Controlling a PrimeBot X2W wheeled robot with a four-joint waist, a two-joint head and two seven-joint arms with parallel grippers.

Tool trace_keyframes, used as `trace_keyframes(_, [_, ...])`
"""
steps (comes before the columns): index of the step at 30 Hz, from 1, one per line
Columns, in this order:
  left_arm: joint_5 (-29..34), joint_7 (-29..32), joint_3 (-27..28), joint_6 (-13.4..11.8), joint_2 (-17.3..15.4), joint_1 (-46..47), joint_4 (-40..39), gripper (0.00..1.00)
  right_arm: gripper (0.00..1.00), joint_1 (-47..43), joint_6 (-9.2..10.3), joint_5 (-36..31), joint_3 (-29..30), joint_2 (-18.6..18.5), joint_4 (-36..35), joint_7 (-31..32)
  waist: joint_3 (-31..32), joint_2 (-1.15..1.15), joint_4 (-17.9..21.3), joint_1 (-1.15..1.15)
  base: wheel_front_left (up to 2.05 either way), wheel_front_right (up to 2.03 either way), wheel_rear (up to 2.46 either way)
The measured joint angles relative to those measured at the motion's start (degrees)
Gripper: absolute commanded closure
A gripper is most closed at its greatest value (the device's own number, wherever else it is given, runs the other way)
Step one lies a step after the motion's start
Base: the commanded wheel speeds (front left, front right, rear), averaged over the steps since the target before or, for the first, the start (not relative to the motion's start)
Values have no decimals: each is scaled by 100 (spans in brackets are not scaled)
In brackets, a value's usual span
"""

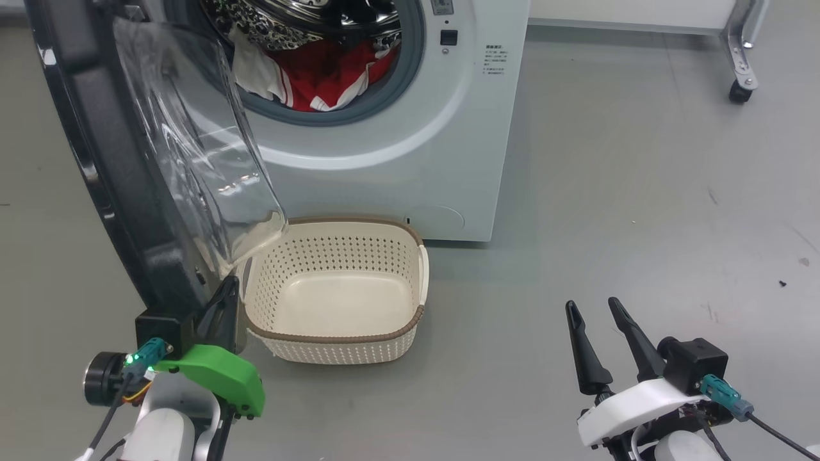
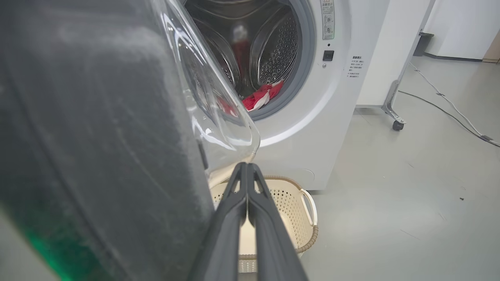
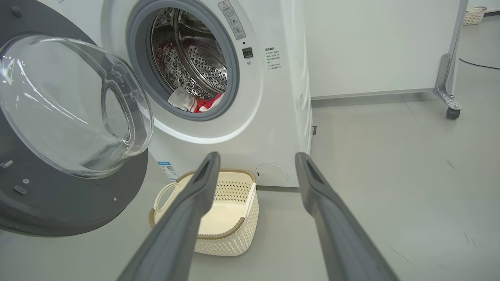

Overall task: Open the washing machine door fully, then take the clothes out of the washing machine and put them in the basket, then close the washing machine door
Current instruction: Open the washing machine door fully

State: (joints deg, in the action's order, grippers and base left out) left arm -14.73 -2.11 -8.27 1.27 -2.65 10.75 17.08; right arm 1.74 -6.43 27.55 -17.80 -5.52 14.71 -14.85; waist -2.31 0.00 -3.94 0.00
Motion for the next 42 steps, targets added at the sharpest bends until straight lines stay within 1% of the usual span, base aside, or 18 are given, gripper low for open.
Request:
trace_keyframes(10, [-97,-63,137,-102,4,42,65,100,0,-5,-7,-51,-24,2,-2,0,-67,0,-461,0,0,0,0])
trace_keyframes(17, [-177,-159,374,-205,-4,113,64,100,0,1,-7,-127,-87,1,-8,0,-219,0,-770,0,0,0,0])
trace_keyframes(29, [-426,-330,813,-323,-64,203,60,100,0,131,-23,-258,-159,-94,-19,0,-658,0,-1105,0,0,0,0])
trace_keyframes(36, [-604,-425,1188,-352,-225,341,67,100,0,297,-34,-332,-244,-181,-20,0,-971,0,-1235,0,0,0,0])
trace_keyframes(42, [-747,-460,1451,-376,-461,444,104,100,0,405,-53,-382,-270,-264,-45,69,-1199,0,-1278,0,0,0,0])
